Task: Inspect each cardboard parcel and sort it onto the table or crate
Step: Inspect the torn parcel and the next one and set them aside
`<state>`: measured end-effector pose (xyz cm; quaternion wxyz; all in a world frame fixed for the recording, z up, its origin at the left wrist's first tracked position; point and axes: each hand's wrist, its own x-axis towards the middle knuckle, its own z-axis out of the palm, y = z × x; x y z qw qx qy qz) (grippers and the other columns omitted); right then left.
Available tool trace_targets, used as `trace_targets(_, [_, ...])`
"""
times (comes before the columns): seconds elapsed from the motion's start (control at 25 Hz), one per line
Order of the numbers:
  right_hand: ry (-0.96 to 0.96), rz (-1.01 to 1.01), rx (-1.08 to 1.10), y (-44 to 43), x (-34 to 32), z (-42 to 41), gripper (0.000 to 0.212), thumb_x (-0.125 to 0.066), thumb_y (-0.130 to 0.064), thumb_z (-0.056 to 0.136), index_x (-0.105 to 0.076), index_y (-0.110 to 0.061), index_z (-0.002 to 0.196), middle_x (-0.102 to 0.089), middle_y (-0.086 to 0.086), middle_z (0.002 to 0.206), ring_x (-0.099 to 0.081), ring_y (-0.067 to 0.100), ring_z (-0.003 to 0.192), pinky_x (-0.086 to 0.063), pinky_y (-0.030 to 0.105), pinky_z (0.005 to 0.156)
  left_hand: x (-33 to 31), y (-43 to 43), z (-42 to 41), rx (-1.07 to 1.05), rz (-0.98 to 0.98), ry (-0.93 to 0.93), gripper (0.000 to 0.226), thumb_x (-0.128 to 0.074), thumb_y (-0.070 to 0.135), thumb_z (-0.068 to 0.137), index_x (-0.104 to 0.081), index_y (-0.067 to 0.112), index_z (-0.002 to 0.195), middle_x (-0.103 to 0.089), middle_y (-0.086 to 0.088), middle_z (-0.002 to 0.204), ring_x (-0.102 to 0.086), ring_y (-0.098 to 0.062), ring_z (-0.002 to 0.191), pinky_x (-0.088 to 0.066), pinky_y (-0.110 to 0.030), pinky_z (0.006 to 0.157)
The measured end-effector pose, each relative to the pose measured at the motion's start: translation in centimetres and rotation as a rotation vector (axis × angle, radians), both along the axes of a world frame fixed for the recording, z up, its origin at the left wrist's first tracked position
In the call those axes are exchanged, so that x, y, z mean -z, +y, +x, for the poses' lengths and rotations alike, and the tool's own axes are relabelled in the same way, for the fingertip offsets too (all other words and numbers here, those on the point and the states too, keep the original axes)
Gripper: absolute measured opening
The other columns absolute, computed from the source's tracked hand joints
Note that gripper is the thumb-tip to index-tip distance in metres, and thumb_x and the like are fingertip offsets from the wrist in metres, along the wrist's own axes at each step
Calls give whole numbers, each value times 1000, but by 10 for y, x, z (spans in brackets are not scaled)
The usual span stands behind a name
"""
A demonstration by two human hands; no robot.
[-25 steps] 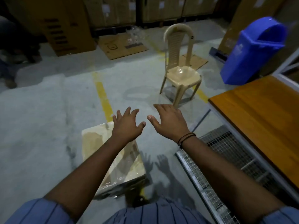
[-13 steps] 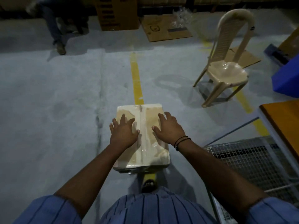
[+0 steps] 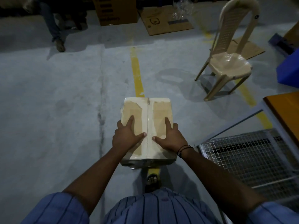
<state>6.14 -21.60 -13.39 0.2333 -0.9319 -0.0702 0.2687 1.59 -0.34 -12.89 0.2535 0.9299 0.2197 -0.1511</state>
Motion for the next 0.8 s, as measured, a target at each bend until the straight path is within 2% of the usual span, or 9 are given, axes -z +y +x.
trace_targets(0.2, [-203,26,177,-37,-39,7,111,-64,-75,84,-1,-32,164,-28,15,156,-49,36,134,-48,45,105,-36,-33,27,127,49,-177,108,-68,82,74,-20,41,161,-25,-17,162,-53,-44,130,-52,-51,102])
trace_targets(0.4, [-433,9,375,-98,-99,18,107,-62,-77,83,-5,-35,163,-29,14,158,-45,37,138,-49,46,104,-96,-99,67,240,-30,-381,102,-70,79,76,-23,46,160,-21,-15,165,-48,-45,136,-48,-51,107])
trace_targets(0.6, [-663,-1,585,-182,-159,8,100,-62,-76,83,-16,-36,163,-34,12,156,-46,34,137,-50,47,105,-156,-182,90,392,-135,-554,97,-70,78,77,-28,47,159,-23,-8,166,-46,-39,140,-45,-50,111])
trace_targets(0.8, [-766,-100,785,-275,-202,-26,96,-61,-76,83,-23,-36,161,-45,11,147,-52,31,131,-52,46,101,-198,-274,98,601,-213,-625,96,-67,80,75,-31,47,157,-31,-4,163,-50,-35,136,-49,-52,107])
